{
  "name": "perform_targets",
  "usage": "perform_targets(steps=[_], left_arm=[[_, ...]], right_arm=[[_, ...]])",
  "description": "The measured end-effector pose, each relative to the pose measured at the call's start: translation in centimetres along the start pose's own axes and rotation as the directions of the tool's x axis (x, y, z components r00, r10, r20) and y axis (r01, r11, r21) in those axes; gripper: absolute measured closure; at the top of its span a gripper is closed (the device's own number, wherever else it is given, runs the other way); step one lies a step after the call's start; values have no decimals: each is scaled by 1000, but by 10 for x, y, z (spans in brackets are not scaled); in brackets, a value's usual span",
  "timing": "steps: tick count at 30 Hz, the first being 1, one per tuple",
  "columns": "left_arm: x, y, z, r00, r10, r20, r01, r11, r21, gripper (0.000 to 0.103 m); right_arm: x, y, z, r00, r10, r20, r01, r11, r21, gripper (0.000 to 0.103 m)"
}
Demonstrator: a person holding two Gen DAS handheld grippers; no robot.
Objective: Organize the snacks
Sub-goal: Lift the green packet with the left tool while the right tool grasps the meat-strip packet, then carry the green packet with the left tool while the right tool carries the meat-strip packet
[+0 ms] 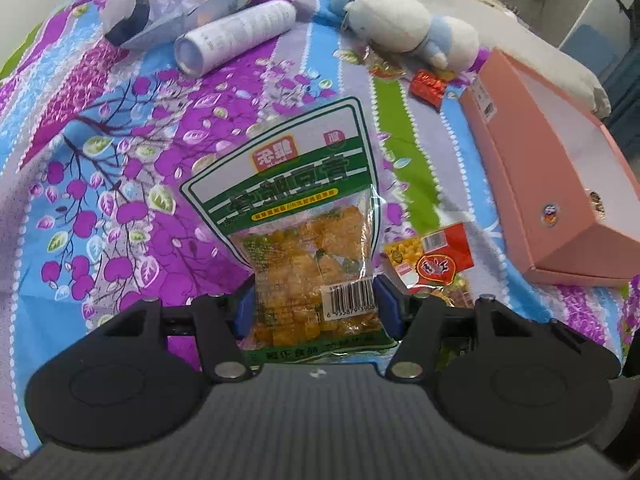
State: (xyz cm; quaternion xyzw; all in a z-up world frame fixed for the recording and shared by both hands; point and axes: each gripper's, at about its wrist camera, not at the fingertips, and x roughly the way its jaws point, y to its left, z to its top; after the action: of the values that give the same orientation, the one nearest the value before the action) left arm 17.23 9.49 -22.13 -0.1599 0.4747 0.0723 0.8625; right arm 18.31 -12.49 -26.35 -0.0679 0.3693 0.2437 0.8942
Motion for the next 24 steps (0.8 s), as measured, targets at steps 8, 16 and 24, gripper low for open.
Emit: perform_targets(steps=[8, 16, 24], left_arm=[[-29, -21, 12, 999, -31, 41, 29, 999, 44, 38], [-47, -40, 22, 995, -62, 82, 54, 995, 86, 38], [-58, -61, 30, 992, -88, 86, 77, 989, 125, 38]], right_arm=[[-34, -7, 19, 998, -14, 69, 12, 999, 35, 87], [-47, -18, 28, 995, -44, 86, 38, 997, 65, 92], [-83, -37, 48, 988, -39, 146, 18, 990, 142, 92]])
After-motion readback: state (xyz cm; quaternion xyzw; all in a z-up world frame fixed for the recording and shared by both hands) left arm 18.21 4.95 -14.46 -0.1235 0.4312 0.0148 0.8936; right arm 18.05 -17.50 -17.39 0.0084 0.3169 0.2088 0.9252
